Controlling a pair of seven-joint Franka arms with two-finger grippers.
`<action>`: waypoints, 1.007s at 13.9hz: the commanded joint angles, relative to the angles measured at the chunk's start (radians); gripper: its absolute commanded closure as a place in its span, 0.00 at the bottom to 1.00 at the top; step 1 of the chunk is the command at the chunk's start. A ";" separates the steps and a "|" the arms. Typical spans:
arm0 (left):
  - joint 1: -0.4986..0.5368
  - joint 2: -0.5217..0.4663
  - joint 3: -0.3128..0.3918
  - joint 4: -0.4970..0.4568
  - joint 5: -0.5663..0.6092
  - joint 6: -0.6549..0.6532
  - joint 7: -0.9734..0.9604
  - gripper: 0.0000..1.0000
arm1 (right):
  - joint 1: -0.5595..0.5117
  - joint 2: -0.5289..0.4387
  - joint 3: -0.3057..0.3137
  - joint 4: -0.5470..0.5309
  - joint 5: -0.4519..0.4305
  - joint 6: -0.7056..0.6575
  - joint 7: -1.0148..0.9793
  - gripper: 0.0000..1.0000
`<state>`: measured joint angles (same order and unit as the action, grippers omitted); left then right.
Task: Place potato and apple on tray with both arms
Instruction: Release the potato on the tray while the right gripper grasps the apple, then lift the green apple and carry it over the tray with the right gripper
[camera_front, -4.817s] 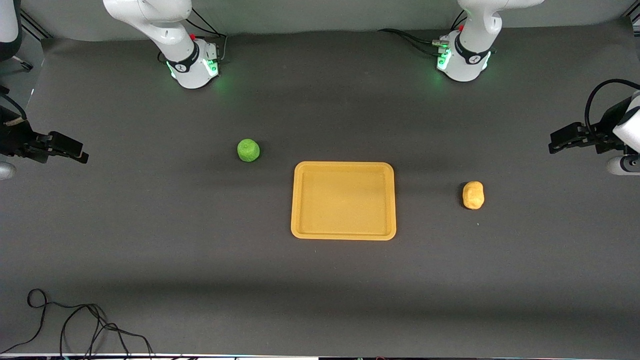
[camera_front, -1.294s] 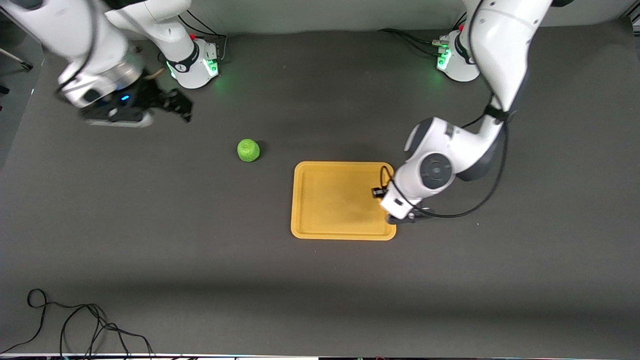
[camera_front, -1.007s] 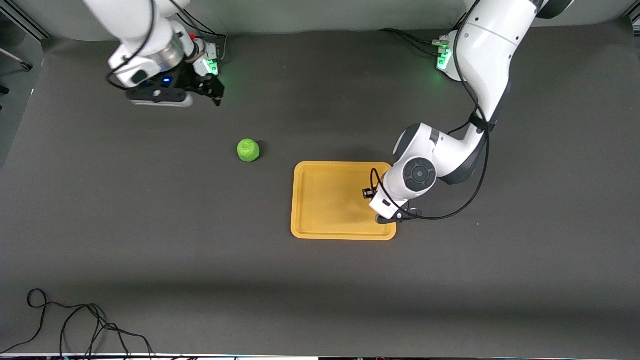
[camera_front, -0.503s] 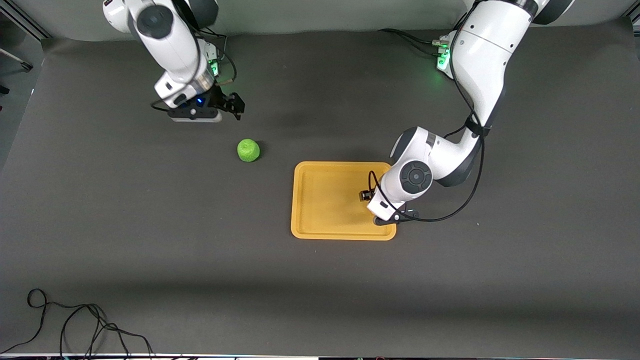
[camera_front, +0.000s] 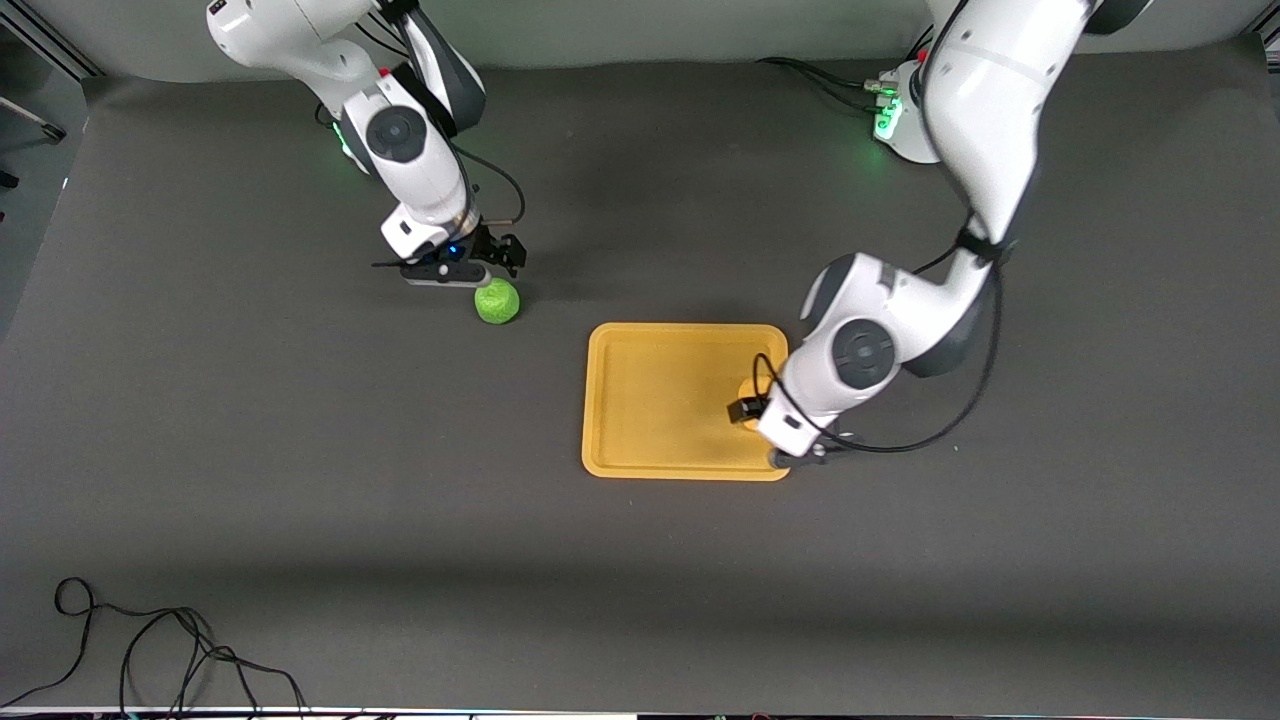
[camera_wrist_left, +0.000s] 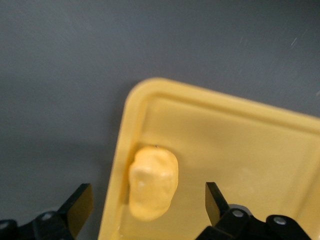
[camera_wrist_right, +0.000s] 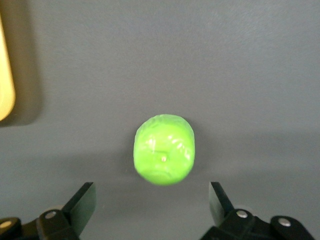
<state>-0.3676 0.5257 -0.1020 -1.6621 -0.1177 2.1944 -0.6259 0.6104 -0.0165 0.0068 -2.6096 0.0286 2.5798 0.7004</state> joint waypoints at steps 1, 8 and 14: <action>0.001 -0.215 0.105 -0.039 0.042 -0.175 0.021 0.00 | 0.012 0.065 -0.014 -0.010 -0.004 0.086 0.027 0.00; 0.165 -0.467 0.156 -0.108 0.075 -0.318 0.349 0.01 | 0.011 0.208 -0.027 -0.009 -0.006 0.246 0.022 0.03; 0.276 -0.500 0.172 -0.102 0.079 -0.397 0.546 0.01 | 0.009 0.138 -0.044 0.031 -0.015 0.131 0.005 0.42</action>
<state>-0.1018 0.0635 0.0655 -1.7476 -0.0508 1.8166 -0.1180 0.6102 0.1793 -0.0162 -2.6052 0.0274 2.7980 0.7019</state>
